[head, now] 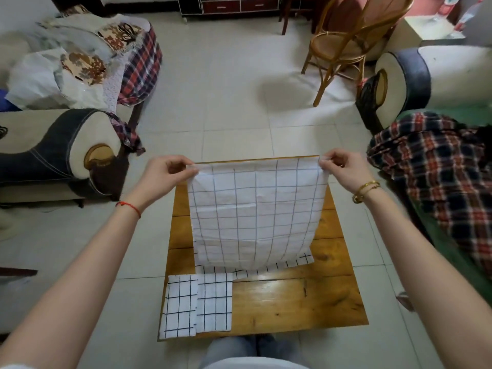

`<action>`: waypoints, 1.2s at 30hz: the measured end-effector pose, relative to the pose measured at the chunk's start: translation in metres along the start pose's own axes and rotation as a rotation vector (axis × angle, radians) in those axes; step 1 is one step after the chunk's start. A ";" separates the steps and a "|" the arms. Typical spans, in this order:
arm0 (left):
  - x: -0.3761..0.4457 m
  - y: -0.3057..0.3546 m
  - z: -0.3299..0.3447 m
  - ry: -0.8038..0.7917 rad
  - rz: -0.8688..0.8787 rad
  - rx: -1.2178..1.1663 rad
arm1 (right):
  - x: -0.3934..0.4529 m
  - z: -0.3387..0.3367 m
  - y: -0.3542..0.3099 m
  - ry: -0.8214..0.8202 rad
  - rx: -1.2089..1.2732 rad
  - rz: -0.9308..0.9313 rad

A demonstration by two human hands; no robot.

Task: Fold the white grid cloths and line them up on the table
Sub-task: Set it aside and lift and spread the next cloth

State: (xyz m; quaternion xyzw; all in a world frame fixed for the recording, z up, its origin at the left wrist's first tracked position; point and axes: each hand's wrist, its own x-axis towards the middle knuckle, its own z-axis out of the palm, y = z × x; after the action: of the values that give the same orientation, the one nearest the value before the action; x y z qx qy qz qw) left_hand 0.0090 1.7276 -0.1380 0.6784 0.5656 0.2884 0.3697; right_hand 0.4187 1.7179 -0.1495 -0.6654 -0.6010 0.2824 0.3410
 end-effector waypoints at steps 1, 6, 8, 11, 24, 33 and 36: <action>0.009 -0.010 0.004 0.002 -0.014 0.001 | 0.006 0.007 0.006 0.005 -0.008 0.032; 0.046 -0.051 0.028 0.037 -0.088 0.021 | 0.040 0.041 0.035 0.021 -0.088 0.164; 0.059 -0.064 0.038 0.055 -0.110 0.038 | 0.053 0.054 0.047 0.033 -0.095 0.217; 0.078 -0.082 0.053 0.065 -0.158 0.038 | 0.068 0.074 0.063 0.048 -0.069 0.316; 0.114 -0.140 0.103 0.142 -0.247 0.058 | 0.081 0.131 0.111 0.191 0.012 0.424; 0.098 -0.139 0.103 0.156 -0.209 0.058 | 0.067 0.137 0.117 0.201 0.081 0.426; 0.089 -0.137 0.102 0.163 -0.188 0.047 | 0.063 0.135 0.113 0.236 0.101 0.417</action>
State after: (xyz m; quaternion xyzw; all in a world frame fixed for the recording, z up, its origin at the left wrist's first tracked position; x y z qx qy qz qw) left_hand 0.0330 1.8087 -0.3113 0.6052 0.6615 0.2934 0.3319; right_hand 0.3891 1.7905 -0.3193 -0.7856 -0.3915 0.2968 0.3761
